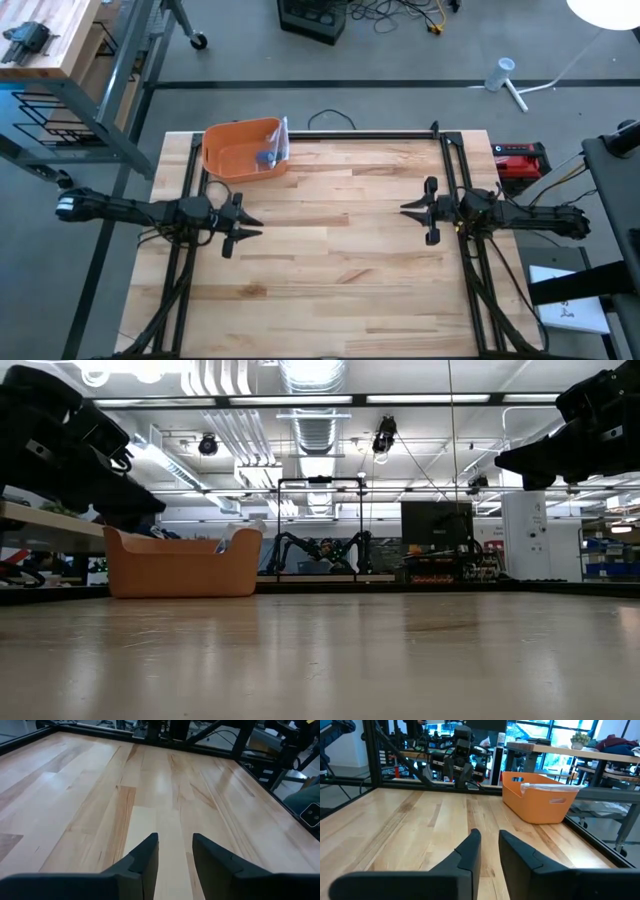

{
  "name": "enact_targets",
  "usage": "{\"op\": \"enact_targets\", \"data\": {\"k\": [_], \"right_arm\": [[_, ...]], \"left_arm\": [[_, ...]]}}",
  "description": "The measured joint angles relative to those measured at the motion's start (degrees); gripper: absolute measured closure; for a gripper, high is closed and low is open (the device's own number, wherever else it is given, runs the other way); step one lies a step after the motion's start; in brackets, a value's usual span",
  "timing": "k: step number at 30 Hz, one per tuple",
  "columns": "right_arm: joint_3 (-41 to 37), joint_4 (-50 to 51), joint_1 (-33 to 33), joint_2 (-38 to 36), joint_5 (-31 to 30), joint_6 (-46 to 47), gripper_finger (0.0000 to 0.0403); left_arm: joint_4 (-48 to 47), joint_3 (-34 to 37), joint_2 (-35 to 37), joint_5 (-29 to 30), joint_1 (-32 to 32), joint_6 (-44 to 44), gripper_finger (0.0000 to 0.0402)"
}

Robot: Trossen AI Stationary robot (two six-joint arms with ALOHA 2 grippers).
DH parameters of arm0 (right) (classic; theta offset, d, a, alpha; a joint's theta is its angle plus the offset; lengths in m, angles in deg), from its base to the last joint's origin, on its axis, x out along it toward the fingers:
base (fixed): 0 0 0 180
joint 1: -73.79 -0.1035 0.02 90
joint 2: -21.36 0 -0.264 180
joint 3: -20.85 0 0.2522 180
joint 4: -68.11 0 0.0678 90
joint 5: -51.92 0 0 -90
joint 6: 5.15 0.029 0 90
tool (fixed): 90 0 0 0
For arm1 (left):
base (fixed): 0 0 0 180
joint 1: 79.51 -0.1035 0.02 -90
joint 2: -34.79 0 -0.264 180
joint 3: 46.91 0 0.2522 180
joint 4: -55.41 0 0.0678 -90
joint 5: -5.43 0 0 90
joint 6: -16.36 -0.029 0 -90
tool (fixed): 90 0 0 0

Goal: Roll bandage
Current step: Return to Home Position

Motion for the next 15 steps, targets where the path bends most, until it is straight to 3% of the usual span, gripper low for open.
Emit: {"op": "enact_targets", "data": {"k": [15], "right_arm": [[0.0,0.0,0.0,0.0,0.0,0.0,0.0358]], "left_arm": [[0.0,0.0,-1.38,0.01,0.02,-0.02,0.0262]]}}
